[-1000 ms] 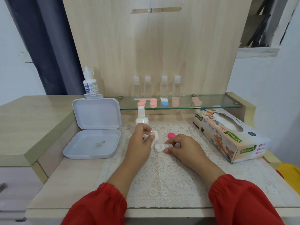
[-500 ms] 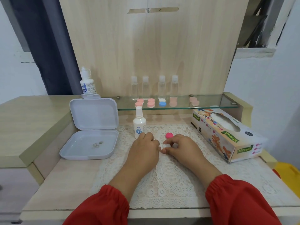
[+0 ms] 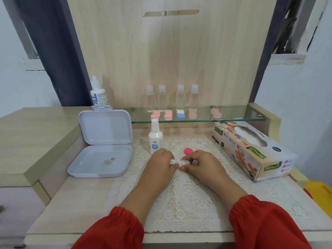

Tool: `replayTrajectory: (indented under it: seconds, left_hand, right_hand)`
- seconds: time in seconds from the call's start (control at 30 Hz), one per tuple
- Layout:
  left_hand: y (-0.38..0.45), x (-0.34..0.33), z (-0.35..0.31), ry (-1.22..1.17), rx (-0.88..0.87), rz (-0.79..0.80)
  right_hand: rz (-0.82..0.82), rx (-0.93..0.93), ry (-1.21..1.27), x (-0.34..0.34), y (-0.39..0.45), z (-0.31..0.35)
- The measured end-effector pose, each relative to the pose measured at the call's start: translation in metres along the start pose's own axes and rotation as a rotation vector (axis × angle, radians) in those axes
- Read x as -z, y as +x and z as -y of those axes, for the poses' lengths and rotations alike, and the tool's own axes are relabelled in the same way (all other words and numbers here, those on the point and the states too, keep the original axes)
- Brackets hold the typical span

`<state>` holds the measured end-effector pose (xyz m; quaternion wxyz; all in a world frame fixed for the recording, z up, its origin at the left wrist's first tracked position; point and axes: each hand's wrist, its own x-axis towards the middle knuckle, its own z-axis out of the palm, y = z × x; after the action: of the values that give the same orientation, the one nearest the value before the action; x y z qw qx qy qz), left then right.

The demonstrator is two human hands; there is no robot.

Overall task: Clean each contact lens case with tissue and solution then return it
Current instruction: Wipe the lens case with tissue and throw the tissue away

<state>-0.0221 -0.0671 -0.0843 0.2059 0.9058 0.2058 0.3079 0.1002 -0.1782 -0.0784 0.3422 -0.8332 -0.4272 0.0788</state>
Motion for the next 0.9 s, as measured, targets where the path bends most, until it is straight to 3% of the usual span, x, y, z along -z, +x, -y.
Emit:
replayTrajectory:
  seconds: [0.23, 0.4, 0.5, 0.57, 0.77, 0.9]
  left_hand:
    - [0.003, -0.007, -0.001, 0.291, -0.095, 0.132]
    - [0.009, 0.003, 0.002, -0.275, 0.157, -0.076]
    - [0.007, 0.005, -0.003, -0.334, 0.038, -0.045]
    - [0.006, -0.002, -0.008, -0.264, -0.054, 0.026]
    - [0.014, -0.005, -0.014, -0.139, -0.056, 0.068]
    - [0.012, -0.007, -0.019, 0.131, -0.2, 0.108]
  right_hand:
    - [-0.001, -0.008, -0.013, 0.0, -0.001, 0.002]
    - [0.004, -0.005, -0.021, 0.0, 0.0, 0.002]
    - [-0.001, -0.003, 0.013, 0.0, 0.0, 0.001]
    - [0.004, -0.01, 0.022, 0.0, 0.001, 0.0]
    - [0.021, -0.028, 0.152, 0.004, -0.002, -0.001]
    - [0.002, -0.054, 0.209, 0.005, -0.005, 0.002]
